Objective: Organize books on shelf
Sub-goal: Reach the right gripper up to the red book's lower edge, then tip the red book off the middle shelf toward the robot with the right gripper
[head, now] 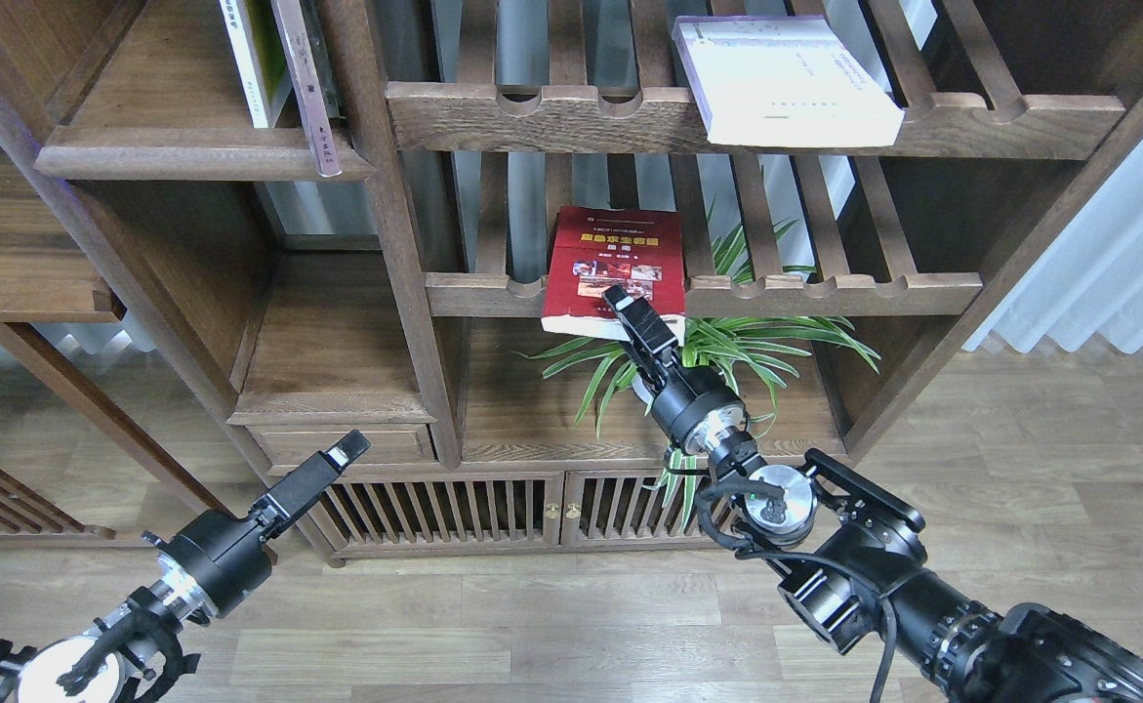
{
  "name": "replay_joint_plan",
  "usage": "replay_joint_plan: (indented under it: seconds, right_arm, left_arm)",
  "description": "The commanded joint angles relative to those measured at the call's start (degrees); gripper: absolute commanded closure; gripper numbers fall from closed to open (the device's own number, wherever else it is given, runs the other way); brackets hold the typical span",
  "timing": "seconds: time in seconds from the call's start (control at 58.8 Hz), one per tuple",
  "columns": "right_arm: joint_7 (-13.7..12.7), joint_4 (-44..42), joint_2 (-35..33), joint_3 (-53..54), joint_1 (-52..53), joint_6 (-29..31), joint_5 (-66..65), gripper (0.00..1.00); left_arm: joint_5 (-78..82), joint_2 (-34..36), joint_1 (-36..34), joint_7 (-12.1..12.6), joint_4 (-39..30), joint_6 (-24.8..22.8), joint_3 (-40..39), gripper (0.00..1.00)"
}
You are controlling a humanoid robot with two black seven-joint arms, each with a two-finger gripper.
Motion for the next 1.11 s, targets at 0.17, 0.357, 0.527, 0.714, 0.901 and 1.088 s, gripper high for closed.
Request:
replay_joint_plan:
  seconds: [0.17, 0.357, 0.527, 0.714, 0.901, 1.088]
  right_arm:
    - [-0.3, 0.2, 0.0, -0.2, 0.3, -1.6, -0.1, 0.12]
    - [-0.5, 1.1, 0.0, -0.2, 0.5, -1.1, -0.1, 0.32]
    - [-0.5, 1.1, 0.0, 0.1, 0.9, -0.9, -0.1, 0.47]
    - [-0.7, 1.1, 0.0, -0.1, 0.3, 2.7, -0.2, 0.71]
    - [-0.9, 1.7, 0.0, -0.4, 0.4, 4.4, -0.2, 0.84]
    - [-2.8, 7.0, 0.0, -0.6, -1.6, 8.4, -0.2, 0.91]
  left_arm:
    - [0.0, 0.0, 0.0, 0.0, 0.0, 0.0, -0.6, 0.18]
    - [0.0, 0.0, 0.0, 0.0, 0.0, 0.0, -1.5, 0.18]
    - [-0.1, 0.0, 0.0, 0.0, 0.0, 0.0, -2.0, 0.17]
    - [0.0, 0.0, 0.0, 0.0, 0.2, 0.0, -2.2, 0.17]
    - [0.0, 0.0, 0.1, 0.0, 0.2, 0.0, -2.4, 0.17]
    - [0.0, 0.0, 0.5, 0.0, 0.3, 0.0, -2.8, 0.17]
